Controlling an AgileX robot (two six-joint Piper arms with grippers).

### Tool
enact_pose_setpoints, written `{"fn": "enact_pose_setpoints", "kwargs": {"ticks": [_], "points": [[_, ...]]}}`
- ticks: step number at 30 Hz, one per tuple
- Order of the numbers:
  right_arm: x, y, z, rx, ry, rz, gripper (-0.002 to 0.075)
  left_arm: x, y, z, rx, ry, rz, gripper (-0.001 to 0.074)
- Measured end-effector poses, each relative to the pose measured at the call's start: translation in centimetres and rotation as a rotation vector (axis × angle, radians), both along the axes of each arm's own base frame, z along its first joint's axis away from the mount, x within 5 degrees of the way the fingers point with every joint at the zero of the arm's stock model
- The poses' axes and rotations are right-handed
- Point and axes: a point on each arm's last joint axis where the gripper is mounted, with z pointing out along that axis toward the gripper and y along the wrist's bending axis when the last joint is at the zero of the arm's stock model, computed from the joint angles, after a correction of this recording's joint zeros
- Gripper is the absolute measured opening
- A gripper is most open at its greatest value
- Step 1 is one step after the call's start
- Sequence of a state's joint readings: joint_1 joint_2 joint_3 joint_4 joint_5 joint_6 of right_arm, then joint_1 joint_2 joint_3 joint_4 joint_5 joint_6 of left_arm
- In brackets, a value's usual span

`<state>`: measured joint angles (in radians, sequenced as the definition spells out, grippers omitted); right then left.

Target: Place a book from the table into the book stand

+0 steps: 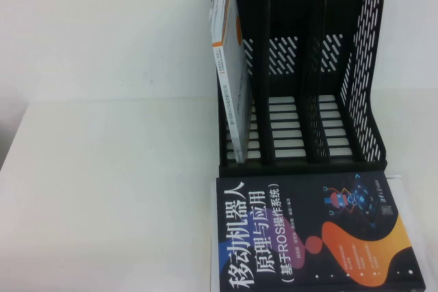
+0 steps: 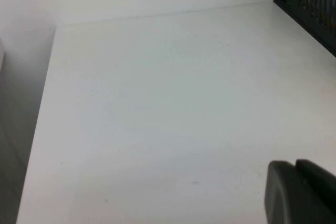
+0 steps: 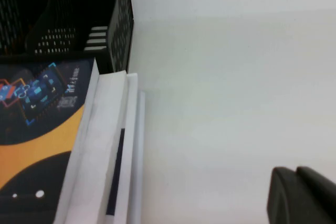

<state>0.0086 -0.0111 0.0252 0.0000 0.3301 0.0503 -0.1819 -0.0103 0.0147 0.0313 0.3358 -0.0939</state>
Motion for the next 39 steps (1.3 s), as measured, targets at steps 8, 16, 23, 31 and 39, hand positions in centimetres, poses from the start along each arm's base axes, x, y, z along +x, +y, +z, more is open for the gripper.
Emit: {"fn": "enact_pose_setpoints", "kwargs": {"ticks": [8, 16, 23, 31, 39], "points": [[0.0, 0.1, 0.0, 0.018, 0.000, 0.001, -0.0003, 0.0, 0.0, 0.0, 0.002, 0.000, -0.001, -0.0002], [0.3, 0.0, 1.2, 0.022, -0.138, -0.002, -0.0003, 0.3, -0.1, 1.0, -0.020, -0.126, -0.006, -0.0002], [0.4, -0.1, 4.4, 0.027, -0.492, -0.011, -0.0003, 0.1, -0.2, 4.7, -0.092, -0.538, -0.024, -0.0002], [-0.6, -0.2, 7.2, 0.032, -0.817, -0.019, -0.0003, -1.4, -0.1, 7.8, -0.150, -0.913, -0.044, -0.0002], [-1.3, -0.5, 8.3, 0.072, -0.962, -0.042, -0.0003, -2.4, 0.2, 8.9, -0.222, -1.065, -0.038, -0.0002]]}}
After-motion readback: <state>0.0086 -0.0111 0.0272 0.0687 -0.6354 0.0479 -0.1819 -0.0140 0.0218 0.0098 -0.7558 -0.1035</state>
